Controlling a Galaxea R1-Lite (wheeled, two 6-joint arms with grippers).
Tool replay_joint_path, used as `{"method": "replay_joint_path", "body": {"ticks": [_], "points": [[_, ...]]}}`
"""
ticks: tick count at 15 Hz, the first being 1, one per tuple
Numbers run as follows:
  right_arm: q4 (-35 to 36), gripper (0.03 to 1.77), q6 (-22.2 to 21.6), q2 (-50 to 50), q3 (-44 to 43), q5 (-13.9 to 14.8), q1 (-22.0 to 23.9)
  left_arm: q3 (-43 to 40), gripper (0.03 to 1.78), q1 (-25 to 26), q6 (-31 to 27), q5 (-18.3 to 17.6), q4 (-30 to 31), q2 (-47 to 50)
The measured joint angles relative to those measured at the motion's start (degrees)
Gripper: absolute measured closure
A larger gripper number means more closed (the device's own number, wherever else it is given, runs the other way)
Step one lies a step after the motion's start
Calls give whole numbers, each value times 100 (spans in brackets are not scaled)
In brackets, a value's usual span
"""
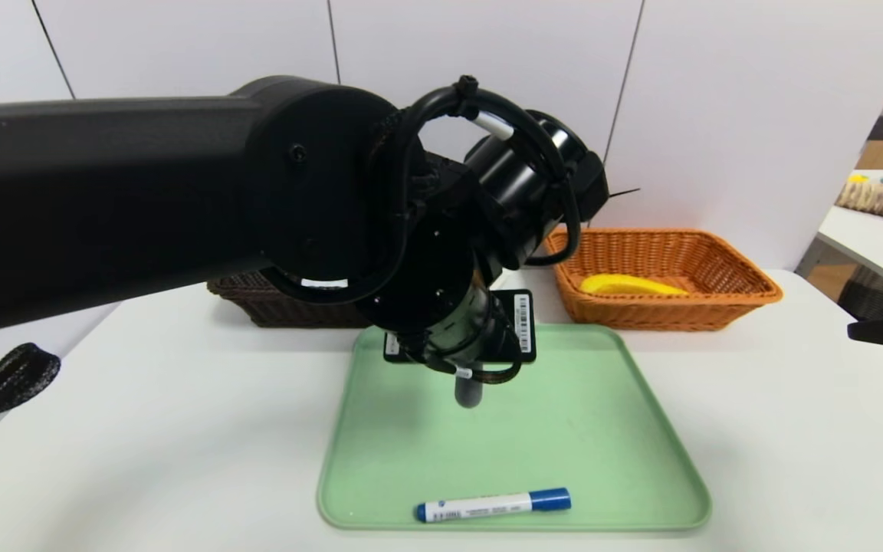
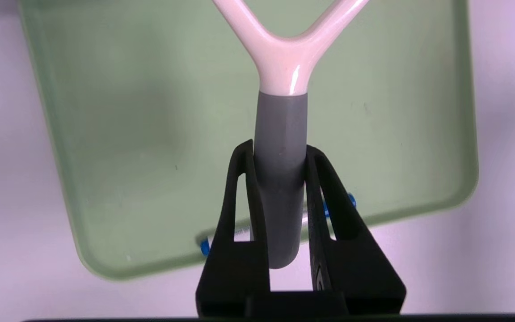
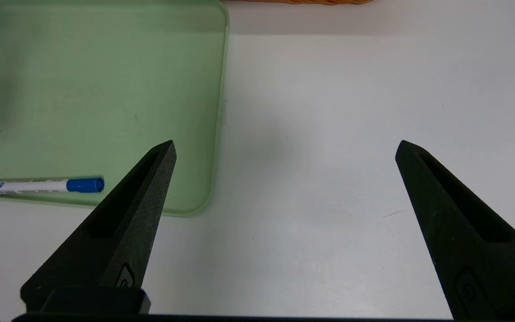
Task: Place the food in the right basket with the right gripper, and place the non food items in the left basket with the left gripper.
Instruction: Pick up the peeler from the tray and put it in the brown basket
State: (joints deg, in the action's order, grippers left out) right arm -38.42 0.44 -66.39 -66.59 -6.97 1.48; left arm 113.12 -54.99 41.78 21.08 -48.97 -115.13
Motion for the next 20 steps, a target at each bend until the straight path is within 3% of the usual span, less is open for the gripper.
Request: {"method": "replay_joint_path", "body": {"ticks": [5, 12, 20], "points": [[-5, 10, 0, 44, 94, 0, 1, 0, 153, 489, -835, 488, 763, 79], [78, 10, -33, 66, 101, 34, 12, 0, 153, 2080, -1753, 629, 2125, -207], [85, 10, -23, 90, 178, 22, 116, -2, 153, 2981, -1876, 646, 3037, -996]]}}
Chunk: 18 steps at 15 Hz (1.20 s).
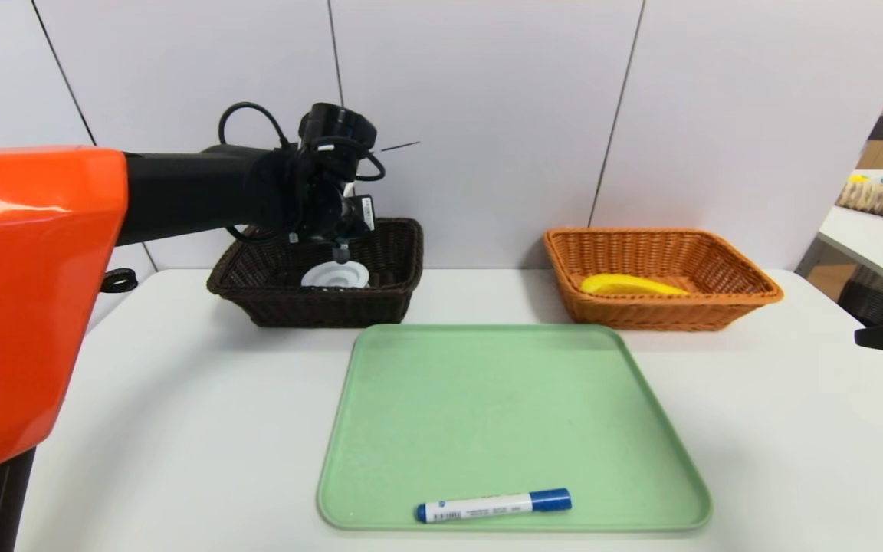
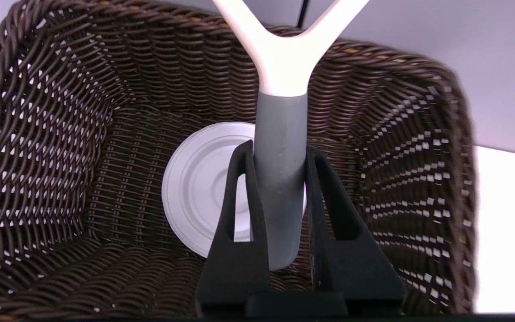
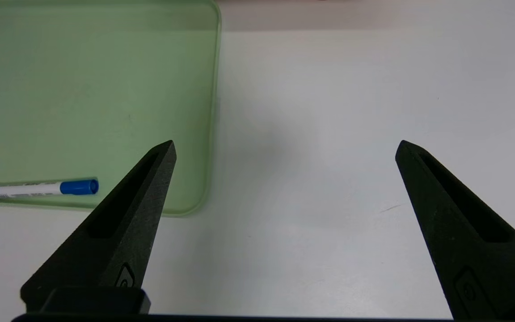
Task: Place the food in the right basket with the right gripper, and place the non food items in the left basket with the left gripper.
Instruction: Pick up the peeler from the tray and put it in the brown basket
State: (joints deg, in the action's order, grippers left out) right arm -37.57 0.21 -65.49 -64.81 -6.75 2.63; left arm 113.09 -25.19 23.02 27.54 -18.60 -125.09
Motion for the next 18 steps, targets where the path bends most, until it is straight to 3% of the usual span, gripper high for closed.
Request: {"method": "replay_joint_path", "body": {"ticks": [4, 8, 10, 13, 16, 18], "points": [[21, 10, 1, -5, 0, -11, 26, 0, 153, 121, 2, 5, 67, -193], [20, 10, 4, -27, 4, -22, 28, 2, 97, 127, -9, 51, 37, -212], [20, 10, 0, -33, 26, -29, 28, 2, 77, 127, -116, 385, 52, -234], [20, 10, -5, -38, 52, -38, 26, 2, 55, 129, -507, 879, 256, -267], [148, 10, -5, -52, 56, -49, 21, 2, 42, 121, -1079, 892, 631, -206], [180, 10, -13, -55, 56, -49, 21, -5, 34, 113, -1409, 713, 767, -68]]}}
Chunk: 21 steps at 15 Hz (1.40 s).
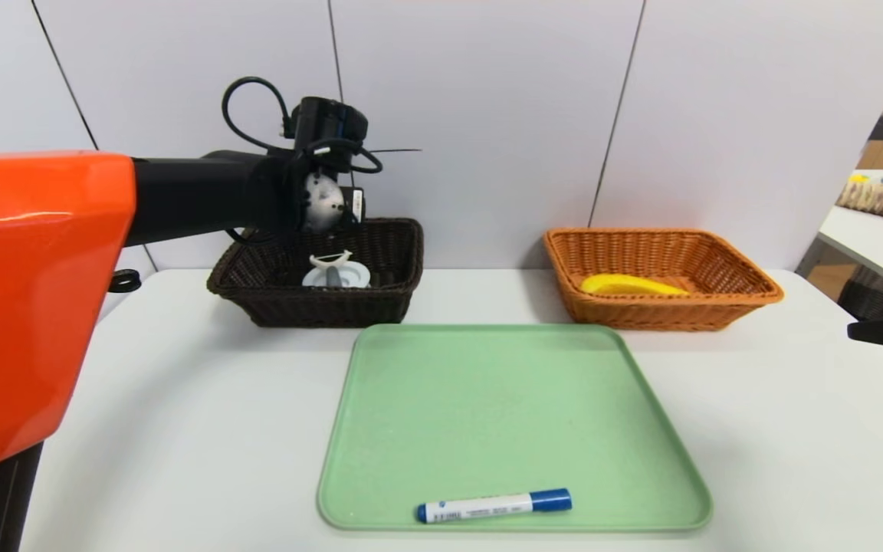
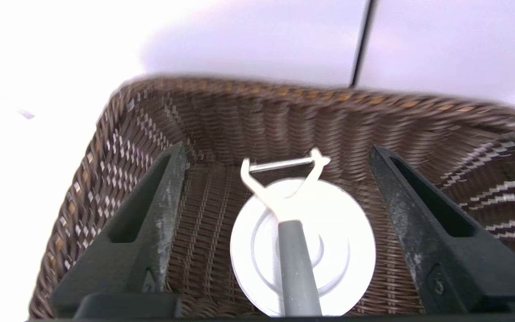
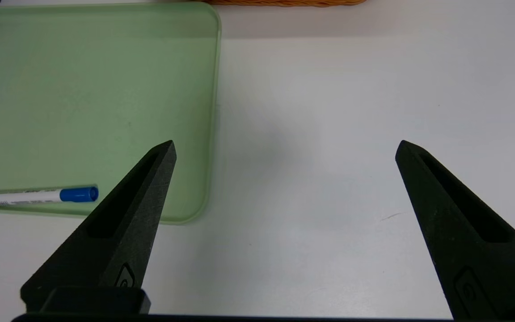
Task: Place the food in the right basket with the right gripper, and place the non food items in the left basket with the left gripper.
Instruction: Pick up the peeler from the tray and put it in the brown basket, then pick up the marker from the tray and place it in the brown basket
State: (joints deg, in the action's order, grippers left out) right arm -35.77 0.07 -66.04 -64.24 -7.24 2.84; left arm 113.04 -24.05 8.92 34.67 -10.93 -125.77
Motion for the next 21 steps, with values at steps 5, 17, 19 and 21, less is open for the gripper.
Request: {"method": "replay_joint_path", "body": {"ticks": [5, 17, 19, 21], "points": [[11, 10, -12, 16, 157, 0, 5, -739, 23, -286, -577, -1610, -50, 766], [769, 10, -40, 345, 1317, 20, 96, -4777, 14, -1081, -2781, -5793, 1473, 2614], [848, 10, -38, 374, 1410, 9, 201, -5101, 14, -1403, -2779, -5815, 1557, 2695], [846, 10, -34, 424, 1438, -15, 377, -5394, 13, -1724, -2731, -5812, 1623, 2761]]}}
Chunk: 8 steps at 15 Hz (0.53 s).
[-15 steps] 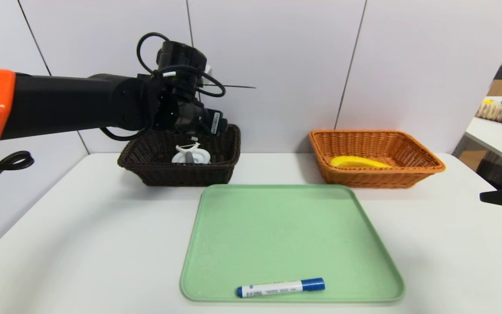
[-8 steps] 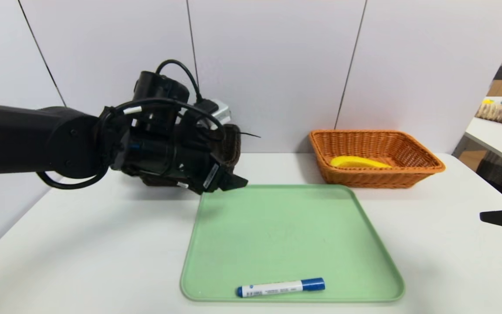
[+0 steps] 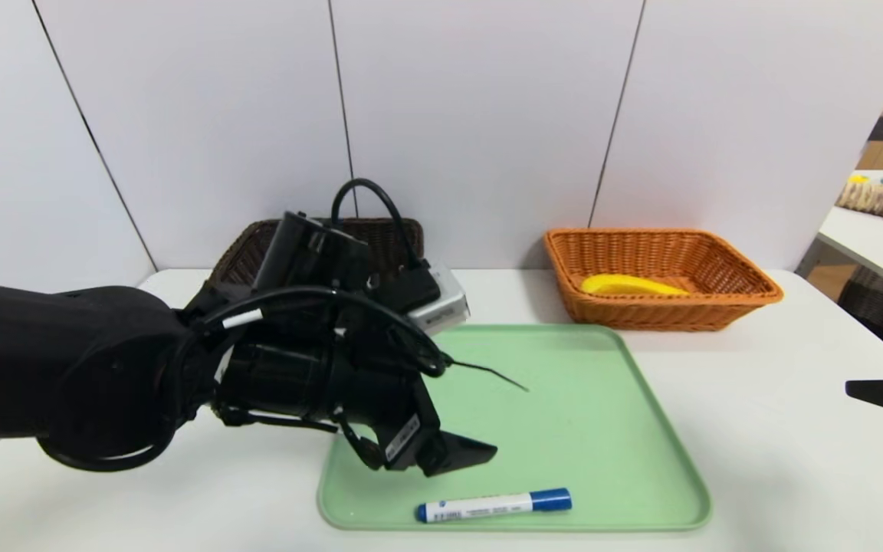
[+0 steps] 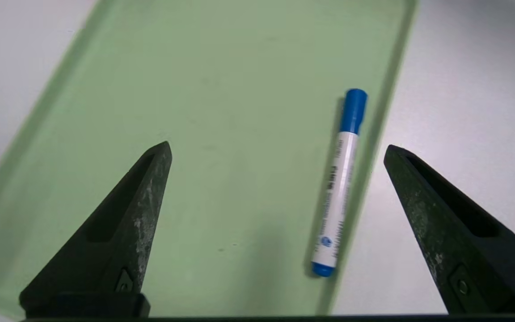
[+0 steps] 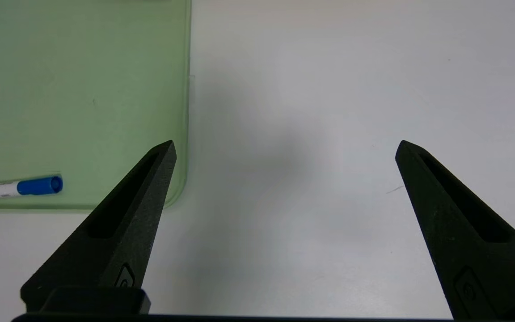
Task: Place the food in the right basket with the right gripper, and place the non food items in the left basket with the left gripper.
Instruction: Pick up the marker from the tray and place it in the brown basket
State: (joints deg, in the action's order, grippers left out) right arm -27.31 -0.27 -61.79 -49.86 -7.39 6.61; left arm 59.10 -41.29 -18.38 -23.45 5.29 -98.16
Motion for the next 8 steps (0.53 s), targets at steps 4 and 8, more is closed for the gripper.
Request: {"method": "replay_joint_path", "body": {"ticks": [4, 8], "points": [[5, 10, 0, 96, 2, -110, 218, -349, 12, -462, 13, 22, 261, 20], [2, 10, 0, 210, 9, -126, 243, -390, 12, -549, -16, 28, 571, -178]]}}
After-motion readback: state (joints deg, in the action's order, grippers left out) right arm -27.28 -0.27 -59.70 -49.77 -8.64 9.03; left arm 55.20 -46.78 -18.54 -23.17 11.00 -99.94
